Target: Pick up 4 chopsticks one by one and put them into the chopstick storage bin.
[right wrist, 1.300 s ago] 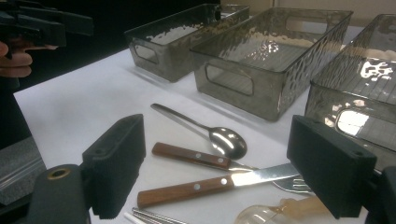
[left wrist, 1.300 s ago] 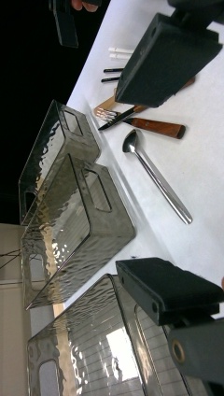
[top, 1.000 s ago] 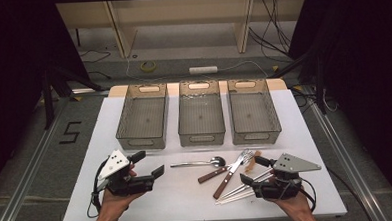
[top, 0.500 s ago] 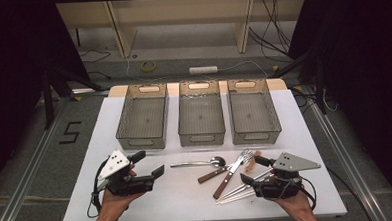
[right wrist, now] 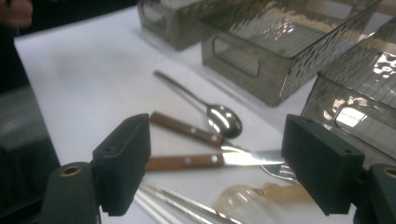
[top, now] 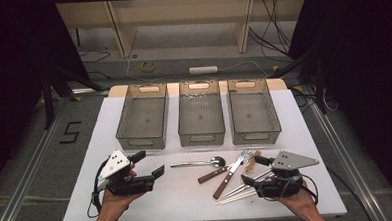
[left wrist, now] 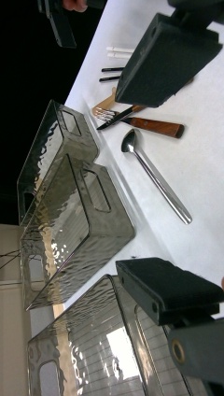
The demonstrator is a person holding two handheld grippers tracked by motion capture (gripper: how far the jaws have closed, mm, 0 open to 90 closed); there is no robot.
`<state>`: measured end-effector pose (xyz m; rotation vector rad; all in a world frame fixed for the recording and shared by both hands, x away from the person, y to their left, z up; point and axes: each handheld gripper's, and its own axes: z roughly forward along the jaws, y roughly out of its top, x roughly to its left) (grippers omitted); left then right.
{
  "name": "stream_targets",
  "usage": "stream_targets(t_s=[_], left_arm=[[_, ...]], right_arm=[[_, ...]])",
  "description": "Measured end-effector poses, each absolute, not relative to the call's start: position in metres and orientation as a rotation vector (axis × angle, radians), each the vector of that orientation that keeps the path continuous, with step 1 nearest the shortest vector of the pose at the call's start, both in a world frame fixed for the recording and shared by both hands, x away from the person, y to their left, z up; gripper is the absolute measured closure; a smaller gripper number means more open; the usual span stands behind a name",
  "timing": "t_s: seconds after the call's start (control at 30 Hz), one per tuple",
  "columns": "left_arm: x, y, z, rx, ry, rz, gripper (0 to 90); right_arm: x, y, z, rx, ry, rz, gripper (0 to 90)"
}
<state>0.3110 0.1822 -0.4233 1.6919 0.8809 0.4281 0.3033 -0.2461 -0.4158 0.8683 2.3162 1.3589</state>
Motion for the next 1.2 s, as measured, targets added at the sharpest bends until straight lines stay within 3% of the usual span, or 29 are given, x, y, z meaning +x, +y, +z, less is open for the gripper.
stream_targets(t_s=[0.17,0.23,0.5,1.2], left_arm=[[0.311,0.182,-0.424,1.692,0.883,0.429,15.5],[0.312,0.182,-0.424,1.692,0.884,0.427,15.5],[0.312,0.182,-0.424,1.689,0.889,0.427,15.5],[0.312,0.181,-0.424,1.702,0.885,0.435,15.5]], right_arm=[[0.307,-0.248,-0.410,0.765,2.452,1.225,26.9],[0.311,-0.251,-0.407,0.704,2.542,1.127,32.1],[0.318,-0.254,-0.408,0.550,2.737,0.777,38.2],[0.332,-0.268,-0.445,0.474,2.904,0.324,59.7]])
